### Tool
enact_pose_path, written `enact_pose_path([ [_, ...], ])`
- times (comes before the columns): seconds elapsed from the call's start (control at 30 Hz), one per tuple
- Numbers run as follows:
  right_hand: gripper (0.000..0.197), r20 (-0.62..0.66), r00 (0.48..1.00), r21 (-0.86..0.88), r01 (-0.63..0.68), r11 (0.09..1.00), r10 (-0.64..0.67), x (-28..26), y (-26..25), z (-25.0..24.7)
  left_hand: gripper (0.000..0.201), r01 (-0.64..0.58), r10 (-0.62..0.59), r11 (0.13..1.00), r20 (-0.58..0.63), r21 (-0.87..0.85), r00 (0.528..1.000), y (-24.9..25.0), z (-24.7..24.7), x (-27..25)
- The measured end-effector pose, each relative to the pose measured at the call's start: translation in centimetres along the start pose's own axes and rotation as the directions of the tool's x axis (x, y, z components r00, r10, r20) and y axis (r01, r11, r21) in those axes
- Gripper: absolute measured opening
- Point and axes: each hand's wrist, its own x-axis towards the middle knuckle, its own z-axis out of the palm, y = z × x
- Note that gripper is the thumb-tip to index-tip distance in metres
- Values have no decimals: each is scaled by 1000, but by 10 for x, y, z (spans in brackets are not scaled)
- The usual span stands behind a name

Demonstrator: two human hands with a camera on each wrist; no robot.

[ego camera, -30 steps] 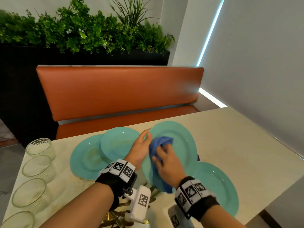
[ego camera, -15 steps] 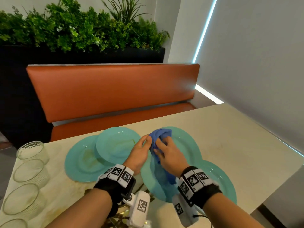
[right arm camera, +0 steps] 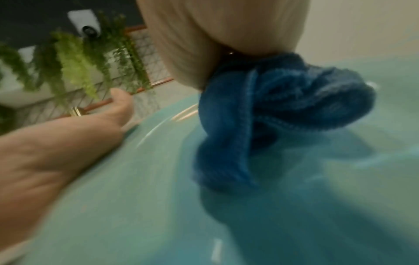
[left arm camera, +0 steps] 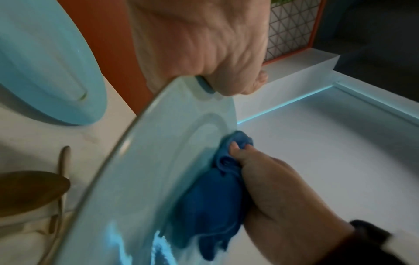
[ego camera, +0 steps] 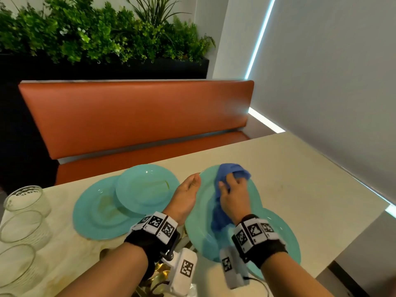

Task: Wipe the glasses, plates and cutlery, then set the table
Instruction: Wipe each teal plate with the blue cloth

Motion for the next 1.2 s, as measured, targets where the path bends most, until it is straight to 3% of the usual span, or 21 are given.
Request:
enact_pose_path([
  [0.07, 32, 172, 970, 51, 166, 985, -173, -26, -5, 18, 44, -20, 18, 999, -55, -47, 998, 3, 4, 6],
  [0.13, 24, 398, 865, 56, 309, 949, -305, -57, 3, 25, 36, -39, 30, 997, -115, -69, 993, 0, 1, 13],
  [0.2, 17, 548, 761, 21, 403, 915, -348, -69, 33, 11, 28, -13, 6, 998, -131, -56, 991, -6, -3, 17],
  [0.23, 19, 590, 741, -18, 408, 913, -320, -66, 49, -2, 27, 14, -23, 998, -132, -69, 991, -10, -6, 18],
  [0.27, 20, 602, 752, -78, 388, 919, -267, -59, 67, -14, 27, 35, -45, 996, -126, -83, 991, -13, -6, 18],
  [0.3, 19, 574, 798, -154, 327, 932, -185, -50, 82, -26, 28, 48, -58, 995, -116, -88, 992, -17, -5, 19],
  [0.37, 18, 372, 928, -292, 135, 947, -17, -27, 101, -43, 31, 62, -69, 994, -75, -91, 995, -22, 4, 18],
  [0.43, 26, 172, 983, -287, -13, 958, 65, -14, 92, -36, 34, 63, -65, 996, -28, -70, 997, -25, 22, 15],
  [0.5, 29, 161, 987, -145, 19, 989, 5, -22, 66, -18, 35, 27, -27, 1000, 0, -10, 1000, -26, 42, 14],
  [0.53, 25, 229, 973, -79, 59, 995, -39, -34, 56, -12, 37, 4, -4, 1000, -9, 4, 1000, -26, 49, 17],
  [0.63, 4, 531, 834, -59, 215, 975, -152, -71, 66, -18, 35, 15, -16, 1000, -79, -12, 997, -26, 52, 25],
  [0.67, 9, 588, 794, -107, 261, 959, -151, -74, 82, -29, 32, 34, -36, 999, -84, -29, 996, -28, 50, 28],
  [0.7, 16, 599, 792, -172, 271, 947, -118, -72, 99, -41, 31, 54, -57, 998, -86, -38, 995, -30, 50, 28],
  [0.8, 15, 368, 925, -336, 43, 941, 89, -52, 133, -75, 28, 93, -96, 995, -70, -34, 993, -40, 61, 27],
  [0.83, 17, 276, 949, -359, -48, 932, 155, -43, 138, -86, 26, 117, -119, 992, -55, -39, 991, -44, 70, 28],
  [0.93, 24, 121, 948, -353, -235, 905, 294, -21, 150, -115, 27, 208, -209, 977, 22, 42, 978, -60, 97, 28],
  [1.1, 12, 43, 945, -312, -296, 903, 324, -15, 157, -145, 49, 253, -284, 931, 86, 262, 955, -95, 136, 34],
  [1.2, 7, 19, 944, -296, -310, 903, 331, -21, 161, -153, 46, 278, -319, 901, 74, 332, 945, -108, 149, 37],
])
